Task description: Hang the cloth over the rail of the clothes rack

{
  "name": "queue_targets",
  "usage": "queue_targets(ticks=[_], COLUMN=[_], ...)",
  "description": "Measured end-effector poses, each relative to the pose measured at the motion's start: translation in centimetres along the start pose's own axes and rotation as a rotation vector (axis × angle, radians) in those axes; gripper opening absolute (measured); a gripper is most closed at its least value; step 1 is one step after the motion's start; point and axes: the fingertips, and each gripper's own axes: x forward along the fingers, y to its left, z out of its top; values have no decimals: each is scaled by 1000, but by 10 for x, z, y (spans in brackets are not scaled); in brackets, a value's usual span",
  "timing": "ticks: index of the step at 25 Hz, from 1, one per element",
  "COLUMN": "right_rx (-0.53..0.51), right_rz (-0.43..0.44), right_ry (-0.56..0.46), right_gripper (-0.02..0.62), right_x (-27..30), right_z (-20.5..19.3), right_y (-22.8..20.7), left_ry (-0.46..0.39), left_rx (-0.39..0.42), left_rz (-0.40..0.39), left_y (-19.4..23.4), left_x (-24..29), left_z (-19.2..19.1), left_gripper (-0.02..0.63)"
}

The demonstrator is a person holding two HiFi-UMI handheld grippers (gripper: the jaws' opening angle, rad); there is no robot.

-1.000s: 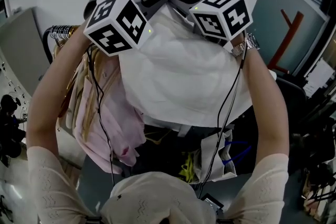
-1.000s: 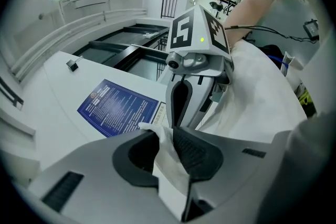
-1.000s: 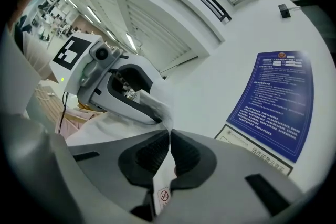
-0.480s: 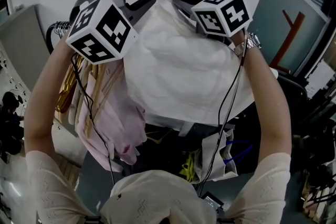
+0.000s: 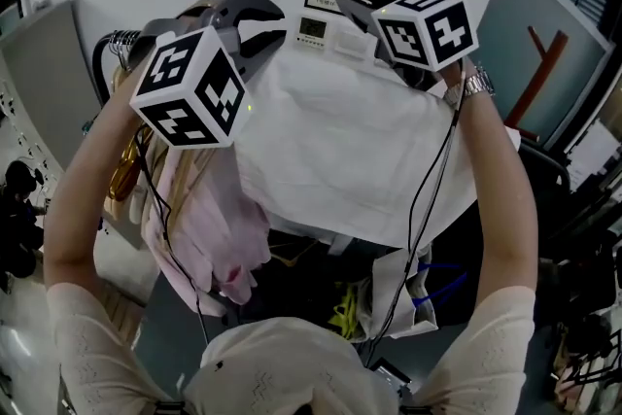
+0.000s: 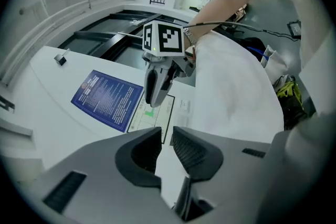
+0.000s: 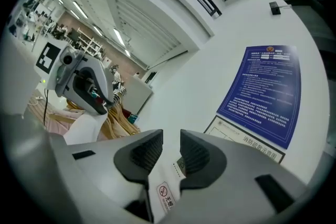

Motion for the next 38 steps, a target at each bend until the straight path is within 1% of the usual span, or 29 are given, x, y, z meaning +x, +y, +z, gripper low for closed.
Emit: queue_targets(ticks=[4, 7, 10, 12, 14, 16, 19, 21, 23, 25, 27, 29, 30, 32, 34, 36, 38], right_rx=[53, 69, 78, 67, 53, 50, 53, 64, 67, 70, 92, 145, 179, 252, 319, 365, 395], right_rz=[-41, -130, -225, -257, -260, -239, -205, -215, -280, -390, -511, -607, -636, -667, -691, -721, -743], right_ry=[-92, -179, -253, -254, -219, -186, -206, -217, -208, -209, -209, -192, -172, -121, -90, -89, -93], right_gripper=[92, 92, 91, 92, 92, 92, 92, 92, 92, 92, 92, 92, 92, 92, 92, 92, 92], right_x=[-13, -29, -61, -89, -115, -137, -161, -177, -199, -225, -251, -274, -282, -292, -301, -311, -316], right_z=[14, 32, 57, 70, 75, 72, 53, 31, 12, -4, -21, -45, -60, -92, -118, -132, -138], right_y=[-13, -30, -41, -35, -19, 4, 38, 58, 73, 79, 78, 72, 67, 59, 57, 55, 48], left_ry=[-1, 7, -26, -47, -55, -50, -52, -91, -126, -160, -154, -107, -85, -63, -54, -54, -72], left_rx=[-18, -35, -115, -159, -192, -225, -268, -336, -462, -607, -713, -760, -770, -791, -825, -874, -952], left_rz=[17, 35, 81, 116, 181, 270, 385, 430, 434, 426, 410, 381, 365, 344, 346, 344, 300], left_y=[-1, 5, 19, 26, 32, 32, 21, 11, 0, -11, -23, -36, -43, -55, -62, -64, -66], left_x=[1, 1, -4, -13, -28, -45, -70, -84, -95, -101, -100, -92, -87, -80, -78, -76, -68], left_z=[-4, -9, -9, -4, 4, 9, 16, 20, 18, 10, -1, -11, -13, -15, -19, -24, -27], left_gripper=[67, 67, 67, 67, 67, 67, 68, 67, 69, 69, 71, 85, 101, 116, 123, 123, 123])
